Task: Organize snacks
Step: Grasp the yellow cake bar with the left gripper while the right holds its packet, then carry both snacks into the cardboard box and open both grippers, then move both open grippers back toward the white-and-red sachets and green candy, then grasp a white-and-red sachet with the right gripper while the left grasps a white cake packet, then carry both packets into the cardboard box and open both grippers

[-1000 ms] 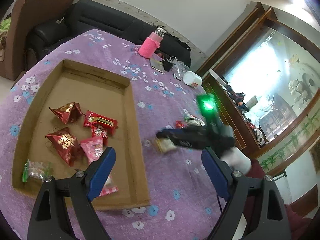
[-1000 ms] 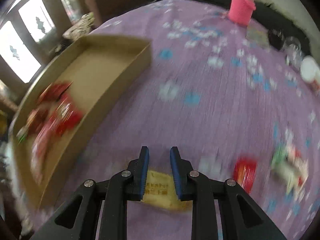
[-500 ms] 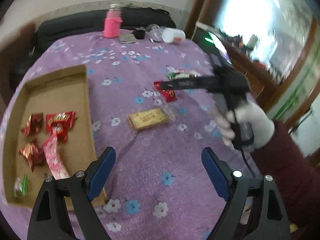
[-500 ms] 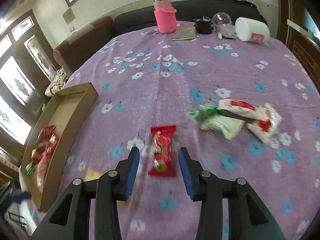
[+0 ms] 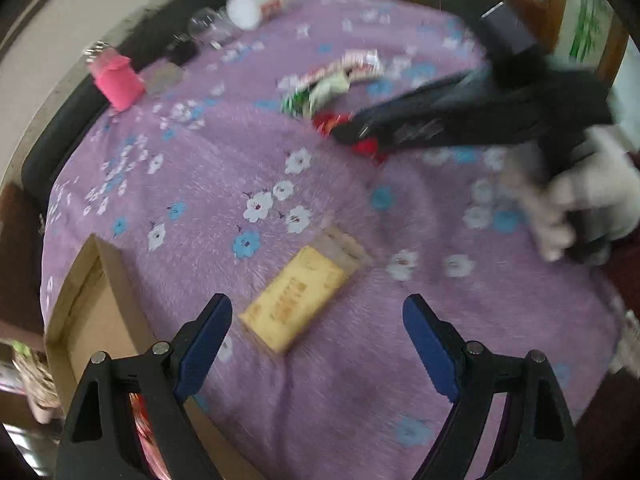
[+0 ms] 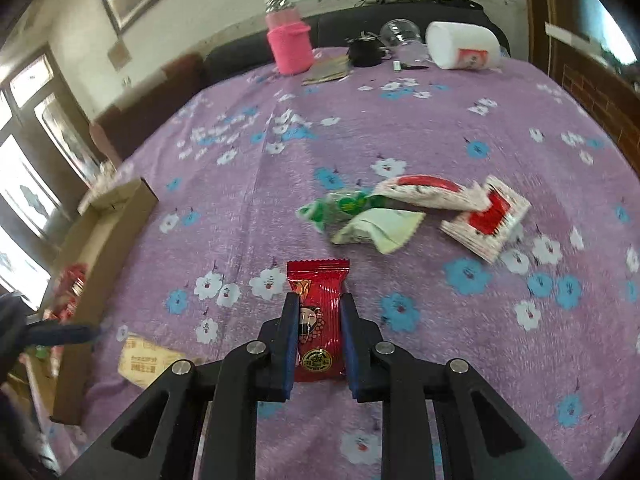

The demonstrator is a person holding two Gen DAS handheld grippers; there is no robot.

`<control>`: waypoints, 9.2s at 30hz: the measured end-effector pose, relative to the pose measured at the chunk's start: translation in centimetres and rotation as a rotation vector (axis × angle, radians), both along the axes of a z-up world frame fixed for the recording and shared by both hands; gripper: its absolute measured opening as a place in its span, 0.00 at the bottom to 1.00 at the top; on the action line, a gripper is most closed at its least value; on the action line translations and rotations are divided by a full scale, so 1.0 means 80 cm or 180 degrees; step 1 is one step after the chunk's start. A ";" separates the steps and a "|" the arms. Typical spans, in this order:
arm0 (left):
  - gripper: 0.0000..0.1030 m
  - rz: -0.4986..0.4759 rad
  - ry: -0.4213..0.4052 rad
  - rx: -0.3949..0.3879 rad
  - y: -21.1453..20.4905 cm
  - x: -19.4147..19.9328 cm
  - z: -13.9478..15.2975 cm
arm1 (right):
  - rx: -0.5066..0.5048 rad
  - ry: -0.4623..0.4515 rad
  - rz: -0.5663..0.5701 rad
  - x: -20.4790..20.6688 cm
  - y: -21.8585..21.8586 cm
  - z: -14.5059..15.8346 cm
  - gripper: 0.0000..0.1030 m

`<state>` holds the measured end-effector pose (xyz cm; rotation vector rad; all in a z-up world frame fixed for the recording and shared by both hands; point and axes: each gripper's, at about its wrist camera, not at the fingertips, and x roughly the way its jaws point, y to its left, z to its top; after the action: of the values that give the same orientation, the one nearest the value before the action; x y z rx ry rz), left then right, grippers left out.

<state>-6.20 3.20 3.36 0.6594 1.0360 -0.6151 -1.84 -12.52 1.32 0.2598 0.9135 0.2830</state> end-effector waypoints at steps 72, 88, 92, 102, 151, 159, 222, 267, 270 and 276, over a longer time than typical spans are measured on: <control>0.32 0.2053 -0.0356 -0.1638 0.331 0.062 0.073 | 0.0471 -0.0155 0.0903 0.012 0.258 0.096 0.21; 0.38 0.2490 -0.0070 -0.1840 0.386 0.119 0.020 | 0.0177 0.0190 0.1003 0.078 0.352 0.028 0.23; 0.50 0.2498 -0.0101 -0.1943 0.389 0.107 0.033 | 0.0338 0.0189 0.0973 0.074 0.340 0.036 0.24; 0.84 0.2225 -0.0727 -0.2126 0.336 0.021 0.132 | 0.0472 -0.0316 0.0752 0.011 0.258 0.104 0.29; 0.96 0.1194 -0.0307 -0.2187 0.060 -0.105 0.115 | 0.0585 -0.0417 -0.0723 -0.083 -0.090 0.092 0.40; 0.96 0.1267 0.0040 -0.1917 0.043 -0.066 0.042 | 0.0452 -0.0185 -0.1038 -0.027 -0.152 0.065 0.40; 1.00 0.1282 0.0451 -0.2006 0.038 -0.045 -0.023 | -0.0231 0.0237 0.0779 -0.059 0.010 0.004 0.50; 0.22 0.0913 0.0085 -0.1592 -0.059 0.013 0.001 | 0.0475 -0.0021 -0.0376 -0.066 -0.113 -0.009 0.28; 0.23 0.0998 0.0031 -0.1791 -0.032 -0.004 0.021 | 0.0461 -0.0036 -0.0414 -0.066 -0.115 -0.010 0.28; 0.23 0.1364 -0.0155 -0.2089 0.058 -0.036 0.054 | 0.0407 -0.0050 -0.0539 -0.065 -0.118 -0.012 0.28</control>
<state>-9.10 7.85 7.72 -0.1234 0.8250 -0.5135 -7.08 -21.97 0.39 0.4499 0.8534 0.1866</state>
